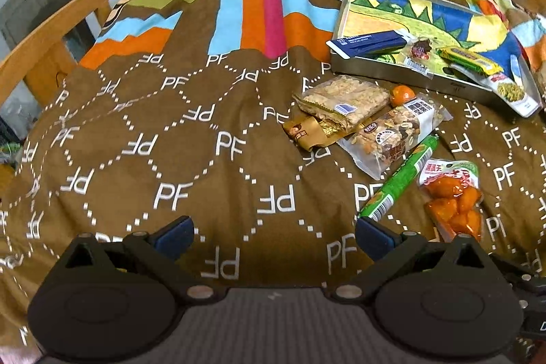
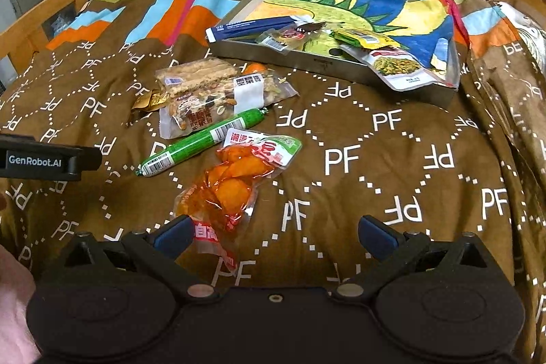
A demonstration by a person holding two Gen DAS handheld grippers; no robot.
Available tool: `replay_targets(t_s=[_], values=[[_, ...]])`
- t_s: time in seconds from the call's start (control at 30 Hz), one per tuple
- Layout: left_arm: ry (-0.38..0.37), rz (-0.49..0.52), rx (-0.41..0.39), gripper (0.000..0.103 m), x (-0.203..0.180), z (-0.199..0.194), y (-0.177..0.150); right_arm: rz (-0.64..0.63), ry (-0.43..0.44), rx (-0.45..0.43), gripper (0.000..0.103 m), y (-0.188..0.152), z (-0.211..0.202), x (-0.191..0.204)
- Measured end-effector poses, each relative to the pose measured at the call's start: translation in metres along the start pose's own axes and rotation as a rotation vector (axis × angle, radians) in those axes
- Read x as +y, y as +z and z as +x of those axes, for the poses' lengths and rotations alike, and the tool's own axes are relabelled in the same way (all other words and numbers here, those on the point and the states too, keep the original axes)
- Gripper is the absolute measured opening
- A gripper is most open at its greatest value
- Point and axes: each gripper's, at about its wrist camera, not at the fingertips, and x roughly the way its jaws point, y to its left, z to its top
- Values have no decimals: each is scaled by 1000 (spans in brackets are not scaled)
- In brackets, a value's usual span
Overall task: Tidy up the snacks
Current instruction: 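Grasp the orange pickled snack bag with the right tool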
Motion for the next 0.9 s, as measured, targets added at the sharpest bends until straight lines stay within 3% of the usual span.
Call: replay_targets(t_s=[0.27, 0.63, 0.83, 0.9], values=[[7, 136, -7, 102, -10, 14, 12, -4, 18, 0, 102, 7, 10, 4], [-45, 367, -91, 102, -21, 39, 36, 15, 59, 1, 102, 17, 32, 11], [-93, 376, -77, 102, -22, 48, 38, 8, 70, 30, 102, 21, 52, 20], [-99, 366, -61, 102, -21, 51, 38, 7, 56, 38, 97, 19, 57, 20]])
